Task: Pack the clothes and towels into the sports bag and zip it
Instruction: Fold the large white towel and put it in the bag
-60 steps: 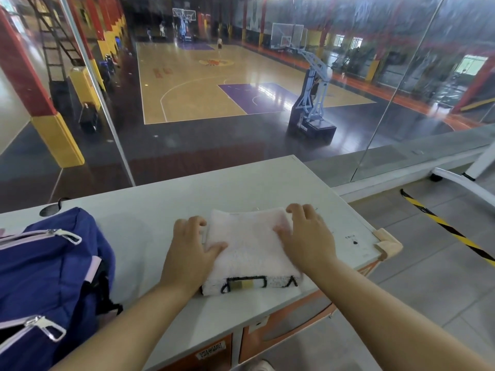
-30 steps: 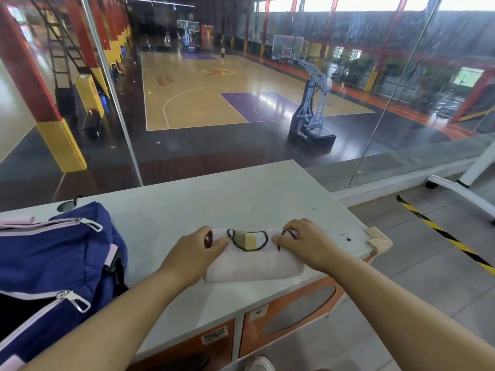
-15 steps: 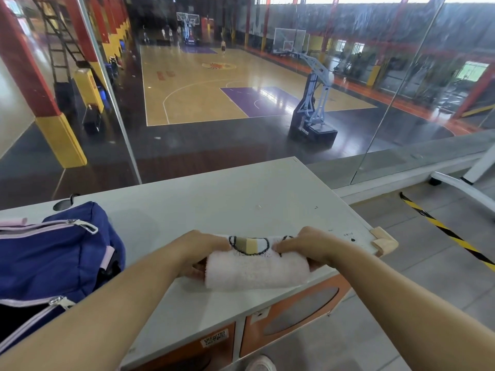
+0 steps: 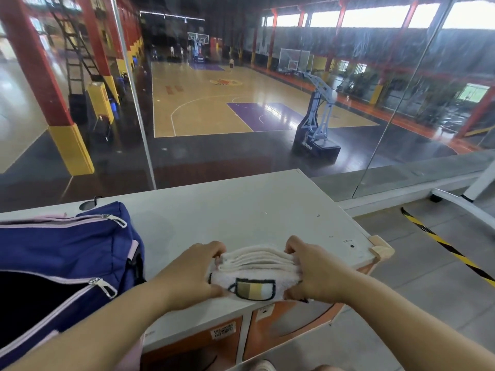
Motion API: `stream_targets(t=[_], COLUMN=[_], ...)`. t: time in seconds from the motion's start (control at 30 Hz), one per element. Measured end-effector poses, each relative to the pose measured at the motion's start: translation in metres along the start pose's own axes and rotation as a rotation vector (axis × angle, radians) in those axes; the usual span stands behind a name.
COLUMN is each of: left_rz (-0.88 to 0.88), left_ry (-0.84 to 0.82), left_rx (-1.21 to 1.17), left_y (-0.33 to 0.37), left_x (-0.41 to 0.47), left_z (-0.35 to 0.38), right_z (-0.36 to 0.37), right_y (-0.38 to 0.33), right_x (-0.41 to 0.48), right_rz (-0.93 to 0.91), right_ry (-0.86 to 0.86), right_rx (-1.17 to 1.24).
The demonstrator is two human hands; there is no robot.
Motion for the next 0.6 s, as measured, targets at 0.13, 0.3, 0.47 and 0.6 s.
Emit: stream_targets(t=[0.13,0.3,0.47,0.6], left_rz=[0.038,0.073,0.162,0.079], left_ry=[-0.03,0.082,0.297,0.44], left_rx=[0.108,0.382,0.666,0.732], left_y=[-0.001,-0.023,-0.057,-0.1], left_x=[-0.027,-0.079,-0.145,-0.191], left_z=[-0.005,-0.039,-0.09,-0.133], right_z=[-0.004,-0.021,-0.031,-0.021], right_y=[-0.026,-0.07,-0.115,-0.149], right_x=[-0.011,-0.014,-0.013,-0.01], right_rz=[-0.018,-0.069,-0.076,-0.17], right_ry=[0.001,0.199,0.415,0.477], right_rx=[-0.117,-0.337,-0.266,0.06])
Point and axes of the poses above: each hand's wrist, its own x-axis towards the middle knuckle, its own z-axis out of the palm, y = z × x, the point moved 6 cm from there along x, towards the middle knuckle, and after that the axes turned 3 degrees about -y, right-handed, at the moved point
